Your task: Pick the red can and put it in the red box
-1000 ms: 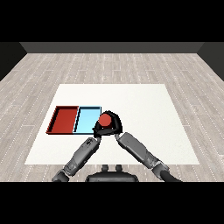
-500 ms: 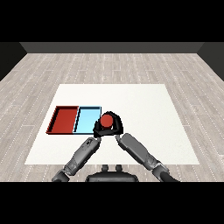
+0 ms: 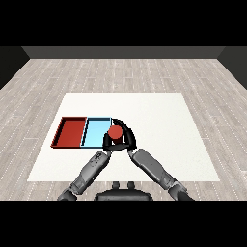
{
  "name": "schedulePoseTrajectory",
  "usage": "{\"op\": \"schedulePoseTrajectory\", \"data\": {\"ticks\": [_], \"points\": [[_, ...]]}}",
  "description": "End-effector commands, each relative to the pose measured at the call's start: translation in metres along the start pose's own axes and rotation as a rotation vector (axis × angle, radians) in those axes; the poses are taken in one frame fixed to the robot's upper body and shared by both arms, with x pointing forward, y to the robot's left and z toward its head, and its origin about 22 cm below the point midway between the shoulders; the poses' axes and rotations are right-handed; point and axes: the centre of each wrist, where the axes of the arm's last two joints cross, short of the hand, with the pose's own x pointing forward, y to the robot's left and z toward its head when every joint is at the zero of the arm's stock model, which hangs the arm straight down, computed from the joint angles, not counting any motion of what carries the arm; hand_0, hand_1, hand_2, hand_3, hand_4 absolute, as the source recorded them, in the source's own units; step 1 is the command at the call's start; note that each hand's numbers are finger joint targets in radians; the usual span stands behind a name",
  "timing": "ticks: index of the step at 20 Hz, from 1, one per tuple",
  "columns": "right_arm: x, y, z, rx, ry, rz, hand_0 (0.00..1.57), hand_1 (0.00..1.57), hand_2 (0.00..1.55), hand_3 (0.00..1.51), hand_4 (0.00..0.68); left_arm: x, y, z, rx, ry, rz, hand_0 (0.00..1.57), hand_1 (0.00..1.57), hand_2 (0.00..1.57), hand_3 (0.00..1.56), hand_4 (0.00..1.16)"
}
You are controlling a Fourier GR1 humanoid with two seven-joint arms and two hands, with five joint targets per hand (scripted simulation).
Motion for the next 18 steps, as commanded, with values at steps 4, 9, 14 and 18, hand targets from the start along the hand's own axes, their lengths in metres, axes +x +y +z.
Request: {"op": "schedulePoseTrajectory", "data": {"ticks": [4,9,14,18], "points": [[-0.01,-0.011,0.005,-0.004,-0.001,0.013,0.0,0.0,0.0,0.0,0.0,-0.001,0.012,0.003,0.022,0.035,0.009,1.57,1.57,1.57,1.5,1.14],[0.022,-0.028,-0.009,-0.108,-0.059,0.003,0.0,0.0,0.0,0.0,0.0,-0.006,-0.002,0.007,0.024,0.051,0.002,1.57,1.57,1.57,1.51,1.14],[0.038,-0.075,0.0,-0.134,-0.137,-0.026,0.0,0.0,0.0,0.0,0.0,-0.026,0.031,-0.004,0.056,0.029,-0.034,1.57,1.57,1.57,1.48,1.13],[0.058,-0.125,0.023,-0.176,-0.168,0.011,0.0,0.0,0.0,0.0,0.0,-0.001,0.052,-0.028,0.098,-0.016,-0.15,1.57,1.57,1.57,1.48,1.13]]}}
